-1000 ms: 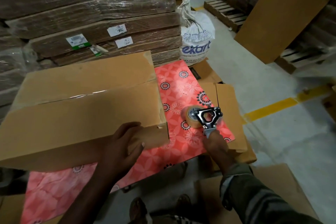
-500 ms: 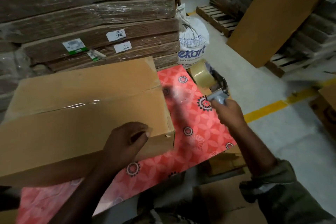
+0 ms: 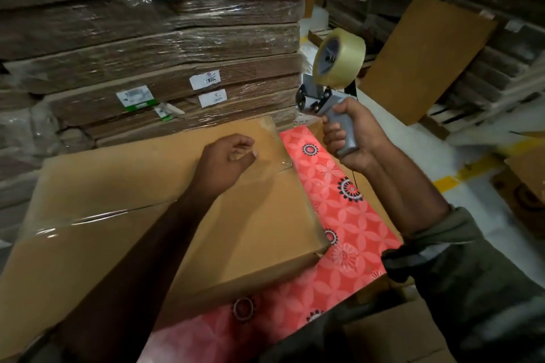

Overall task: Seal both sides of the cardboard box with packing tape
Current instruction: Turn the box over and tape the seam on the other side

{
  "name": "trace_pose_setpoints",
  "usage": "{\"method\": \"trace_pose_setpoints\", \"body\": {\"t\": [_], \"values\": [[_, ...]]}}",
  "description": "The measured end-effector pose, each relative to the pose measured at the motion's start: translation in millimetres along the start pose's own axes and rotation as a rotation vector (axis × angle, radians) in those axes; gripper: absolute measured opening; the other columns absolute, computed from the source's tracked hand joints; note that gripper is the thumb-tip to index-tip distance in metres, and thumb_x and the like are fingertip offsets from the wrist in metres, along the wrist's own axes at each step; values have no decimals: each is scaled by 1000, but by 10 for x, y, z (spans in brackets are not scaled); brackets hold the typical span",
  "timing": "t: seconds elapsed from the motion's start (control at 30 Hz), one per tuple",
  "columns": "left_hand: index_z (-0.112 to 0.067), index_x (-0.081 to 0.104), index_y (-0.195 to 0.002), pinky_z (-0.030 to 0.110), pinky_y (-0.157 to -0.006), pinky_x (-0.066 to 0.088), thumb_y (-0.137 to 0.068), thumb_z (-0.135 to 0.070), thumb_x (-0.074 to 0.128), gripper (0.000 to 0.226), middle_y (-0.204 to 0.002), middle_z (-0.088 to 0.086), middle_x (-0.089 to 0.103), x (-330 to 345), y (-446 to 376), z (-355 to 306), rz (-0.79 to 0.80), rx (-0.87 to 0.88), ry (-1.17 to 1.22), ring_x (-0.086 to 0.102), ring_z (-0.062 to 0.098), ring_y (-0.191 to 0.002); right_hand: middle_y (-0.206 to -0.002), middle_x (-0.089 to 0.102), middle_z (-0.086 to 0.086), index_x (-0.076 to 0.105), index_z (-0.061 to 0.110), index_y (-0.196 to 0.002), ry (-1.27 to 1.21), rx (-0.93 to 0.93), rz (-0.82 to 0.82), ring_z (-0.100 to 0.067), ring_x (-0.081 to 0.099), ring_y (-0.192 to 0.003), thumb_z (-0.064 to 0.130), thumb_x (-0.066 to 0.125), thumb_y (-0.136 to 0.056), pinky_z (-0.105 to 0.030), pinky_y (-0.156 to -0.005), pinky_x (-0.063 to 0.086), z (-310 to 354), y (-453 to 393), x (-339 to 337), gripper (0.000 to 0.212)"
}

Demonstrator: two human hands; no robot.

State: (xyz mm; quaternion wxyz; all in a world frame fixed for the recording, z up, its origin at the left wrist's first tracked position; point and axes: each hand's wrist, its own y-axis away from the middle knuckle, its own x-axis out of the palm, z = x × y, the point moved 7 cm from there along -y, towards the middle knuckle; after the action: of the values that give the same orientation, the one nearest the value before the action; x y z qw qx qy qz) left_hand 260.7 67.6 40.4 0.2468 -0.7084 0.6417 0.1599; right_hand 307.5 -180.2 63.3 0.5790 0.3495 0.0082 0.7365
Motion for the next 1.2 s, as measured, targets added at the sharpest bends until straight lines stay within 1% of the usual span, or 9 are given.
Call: {"method": "trace_pose_setpoints", "body": {"t": [0.13, 0.3, 0.5, 0.57, 0.67, 0.77, 0.83, 1.07, 1.2], "values": [[-13, 70, -126, 32, -97, 54, -85, -19, 84, 44, -119, 2, 74, -68, -457, 116, -28, 4, 30, 68, 15, -107, -56, 43, 8, 56, 12, -77, -34, 20, 70, -2, 35, -39, 29, 55, -78, -13, -36, 25, 48, -229, 303, 17], [-11, 62, -140, 34, -101, 52, -78, -22, 91, 69, -134, 7, 67, 104, -953, 175, 60, -15, 23, 63, 19, -122, -57, 42, 7, 56, 12, -80, -17, 17, 111, -2, 34, -40, 31, 47, -91, -14, -37, 24, 77, -451, 545, 24], [-9, 62, -140, 2, -79, 39, -77, -16, 91, 69, -123, -3, 65, 225, -1442, 154, 141, 31, 35, 59, 10, -112, -60, 39, 6, 55, 14, -83, 43, -22, 121, -3, 32, -39, 28, 47, -90, -15, -36, 22, 135, -739, 722, 18], [-13, 60, -143, -6, -80, 36, -73, -15, 93, 77, -125, -6, 64, 248, -1543, 246, 198, 42, 42, 60, 9, -114, -59, 39, 6, 55, 14, -82, 45, -23, 121, -3, 31, -40, 28, 46, -90, -16, -37, 21, 132, -836, 732, 18], [-20, 60, -144, 6, -92, 46, -69, -21, 96, 84, -128, -7, 70, 272, -1668, 491, 330, 41, 29, 67, 13, -119, -59, 38, 6, 55, 15, -80, 60, -25, 118, -4, 30, -40, 26, 44, -91, -17, -36, 20, 103, -960, 727, 19], [-32, 55, -148, 31, -113, 47, -57, -60, 94, 102, -139, -12, 66, 293, -1758, 669, 447, 26, -44, 63, 8, -126, -59, 38, 6, 55, 15, -82, 77, -31, 116, -4, 30, -39, 25, 43, -90, -17, -35, 22, 40, -1076, 686, 18], [-33, 53, -149, 37, -119, 42, -49, -74, 89, 114, -147, -12, 60, 301, -1829, 757, 470, -14, -71, 57, 8, -133, -60, 37, 6, 55, 15, -82, 82, -34, 118, -4, 30, -40, 25, 44, -89, -17, -35, 23, -3, -1142, 660, 16], [-36, 48, -151, 41, -120, 40, -50, -77, 90, 117, -147, -14, 59, 493, -1945, 871, 569, 6, -51, 55, 6, -136, -60, 38, 7, 54, 16, -83, 70, -1, 111, -4, 30, -41, 25, 41, -91, -18, -35, 22, -189, -1293, 534, 17], [-33, 50, -151, 27, -121, 34, -66, -60, 92, 98, -148, -21, 55, 609, -1923, 805, 660, 50, -101, 51, 0, -136, -60, 37, 7, 55, 16, -83, 72, 11, 98, -4, 29, -40, 22, 39, -91, -18, -35, 22, -262, -1321, 455, 19]]}}
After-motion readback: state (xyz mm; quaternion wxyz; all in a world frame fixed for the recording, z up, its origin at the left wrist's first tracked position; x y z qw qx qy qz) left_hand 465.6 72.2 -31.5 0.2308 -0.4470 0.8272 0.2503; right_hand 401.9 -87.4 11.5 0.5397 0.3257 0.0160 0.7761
